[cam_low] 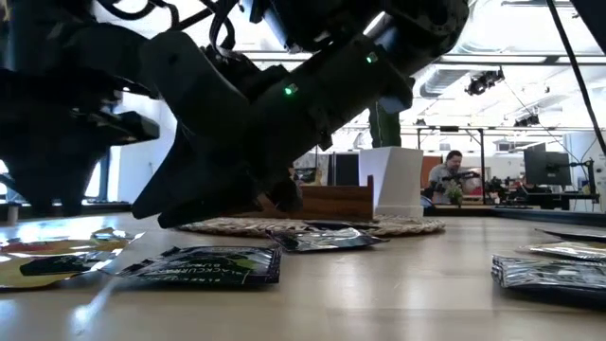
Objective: Pick & Place Tea
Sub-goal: Put the yellow tea pack into the middle section of the wooden organizer
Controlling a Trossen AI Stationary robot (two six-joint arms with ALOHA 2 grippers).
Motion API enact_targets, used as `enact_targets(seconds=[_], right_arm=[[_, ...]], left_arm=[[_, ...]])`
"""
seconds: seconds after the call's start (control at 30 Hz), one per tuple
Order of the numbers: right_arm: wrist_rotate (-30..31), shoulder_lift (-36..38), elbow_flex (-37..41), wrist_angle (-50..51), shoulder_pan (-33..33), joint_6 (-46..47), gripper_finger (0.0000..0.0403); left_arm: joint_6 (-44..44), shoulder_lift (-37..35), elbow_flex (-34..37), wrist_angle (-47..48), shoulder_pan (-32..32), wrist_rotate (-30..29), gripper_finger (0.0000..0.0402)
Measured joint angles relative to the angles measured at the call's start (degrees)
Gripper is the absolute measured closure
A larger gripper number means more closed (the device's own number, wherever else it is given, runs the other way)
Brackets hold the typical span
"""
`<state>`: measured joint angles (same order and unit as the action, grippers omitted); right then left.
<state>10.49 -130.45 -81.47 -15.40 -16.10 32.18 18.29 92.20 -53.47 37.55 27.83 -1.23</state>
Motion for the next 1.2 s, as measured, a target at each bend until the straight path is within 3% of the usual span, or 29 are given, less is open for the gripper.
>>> enact_targets(seconds=[0.3, 0.57, 0.7, 1.2], right_arm=[[-2.96, -0.03, -0.07, 1.16, 0.18, 7.74, 0.0281], [-1.08, -0.07, -0.02, 1.45, 0.18, 12.83, 0.0282], [-1.04, -0.07, -0.04, 1.11, 0.2, 15.16, 0.0281], [-1.77, 0.06, -0.09, 2.94, 0.49, 16.94, 0.0291]], left_arm=[[4.47, 1.3, -0.02, -0.98, 2.56, -2.17, 0.0314], [6.48, 2.83, -0.02, -0.62, 3.0, -2.64, 0.0314], [6.58, 3.38, -0.02, -0.97, 2.93, -6.0, 0.0314], [14.96, 3.96, 0.0, -5.02, 2.98, -8.77, 0.0314]])
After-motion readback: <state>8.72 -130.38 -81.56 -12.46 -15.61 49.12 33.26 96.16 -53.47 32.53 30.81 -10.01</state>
